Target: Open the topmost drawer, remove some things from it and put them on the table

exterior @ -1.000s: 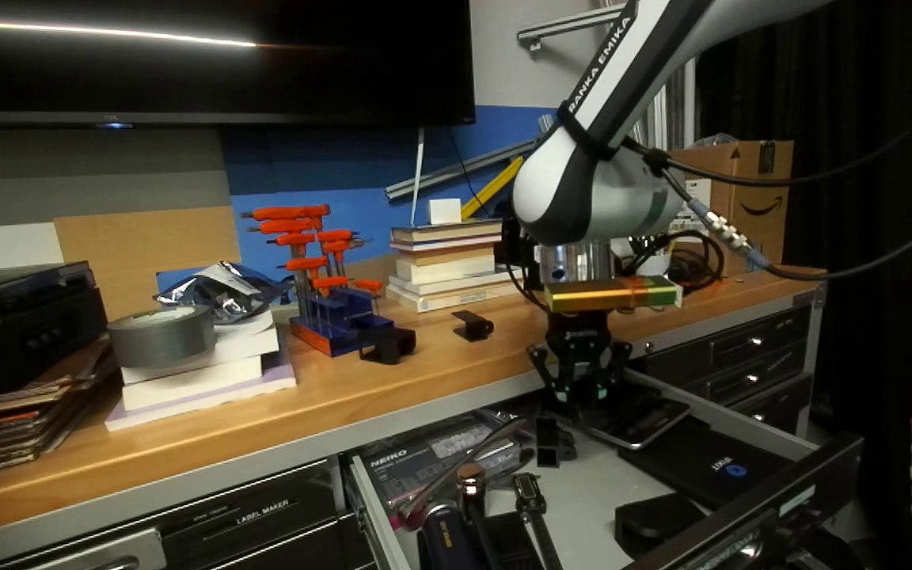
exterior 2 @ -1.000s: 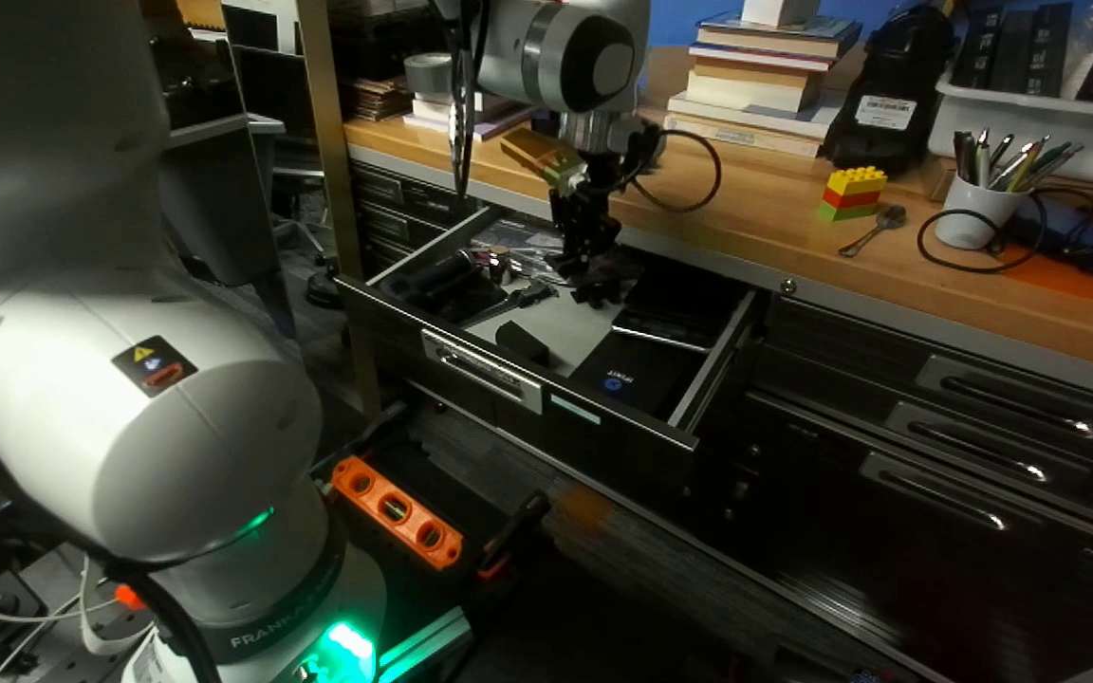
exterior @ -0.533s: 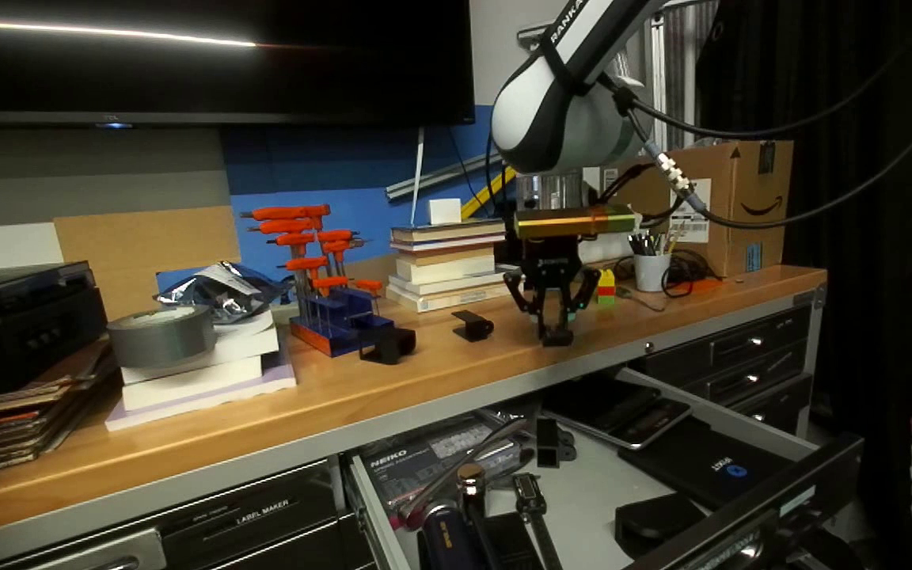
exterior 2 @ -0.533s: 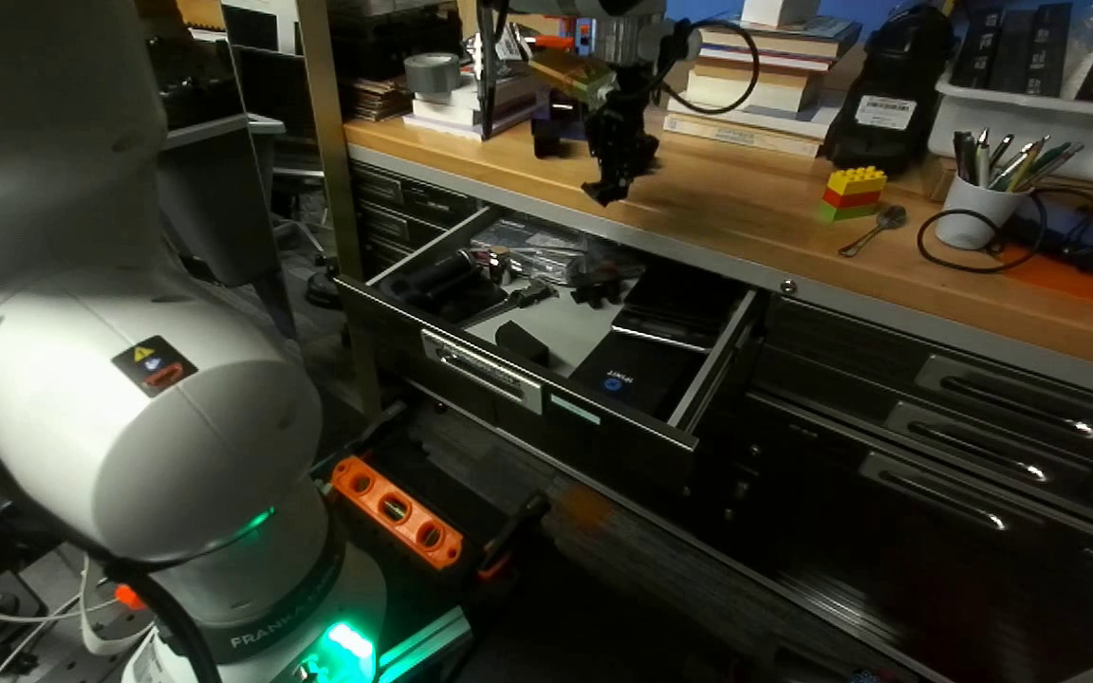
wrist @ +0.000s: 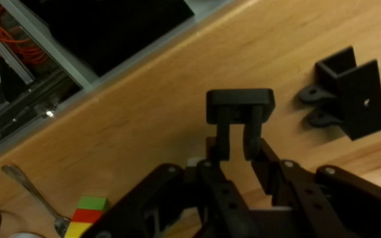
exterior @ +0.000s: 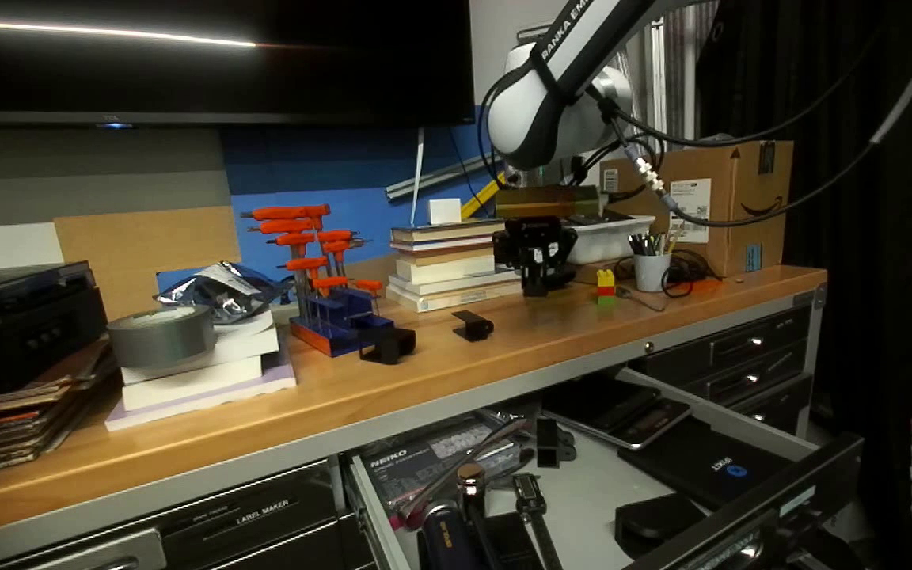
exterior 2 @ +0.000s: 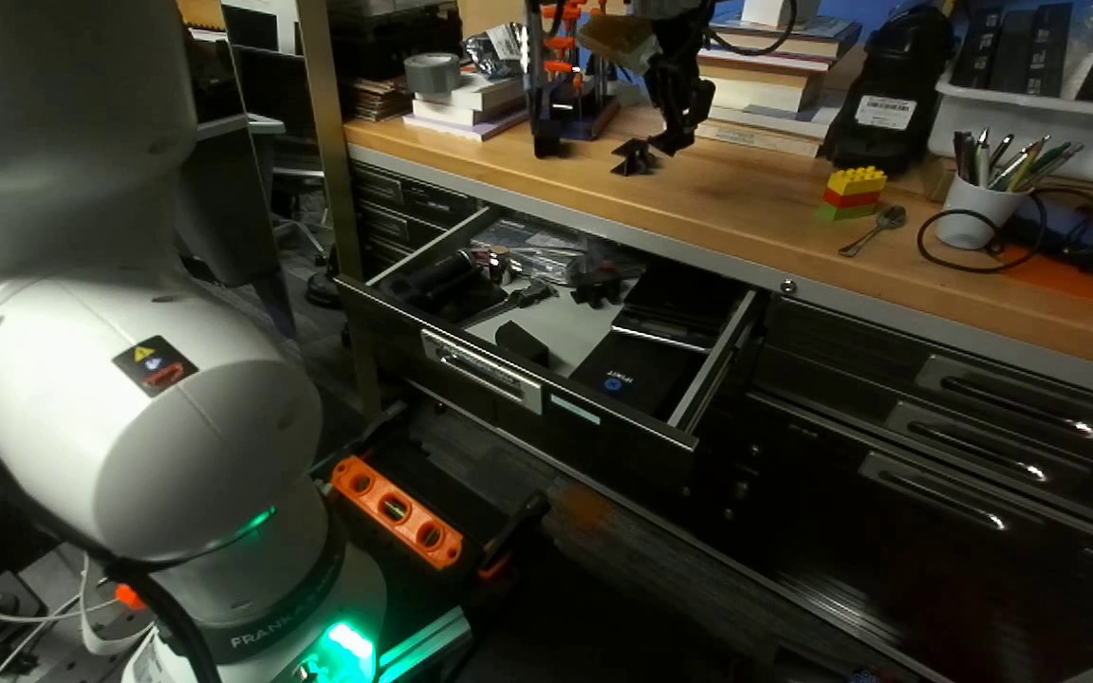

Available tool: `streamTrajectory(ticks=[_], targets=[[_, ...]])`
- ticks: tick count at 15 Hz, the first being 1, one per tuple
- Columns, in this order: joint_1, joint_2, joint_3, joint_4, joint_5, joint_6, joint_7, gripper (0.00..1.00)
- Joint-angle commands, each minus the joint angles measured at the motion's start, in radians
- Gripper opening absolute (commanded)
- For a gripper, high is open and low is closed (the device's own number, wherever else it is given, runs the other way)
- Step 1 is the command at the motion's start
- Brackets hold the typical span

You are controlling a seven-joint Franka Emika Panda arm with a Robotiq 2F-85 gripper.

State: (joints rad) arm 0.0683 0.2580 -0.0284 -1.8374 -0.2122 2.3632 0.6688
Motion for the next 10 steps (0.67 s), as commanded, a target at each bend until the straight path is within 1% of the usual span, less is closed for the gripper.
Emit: streamTrajectory(ticks=[1, 3, 5, 7, 10], targets=[[0.029, 0.147, -0.056, 0.143, -0.054, 0.148, 0.126, 0.10], [0.051, 0.219, -0.099, 0.195, -0.072, 0.226, 0.186, 0.10], [0.086, 0.286, -0.156, 0.253, -0.102, 0.266, 0.251, 0.10], [0.117, 0.339, -0.209, 0.306, -0.121, 0.276, 0.303, 0.10], [0.150, 0.395, -0.267, 0.368, -0.135, 0.266, 0.360, 0.10]])
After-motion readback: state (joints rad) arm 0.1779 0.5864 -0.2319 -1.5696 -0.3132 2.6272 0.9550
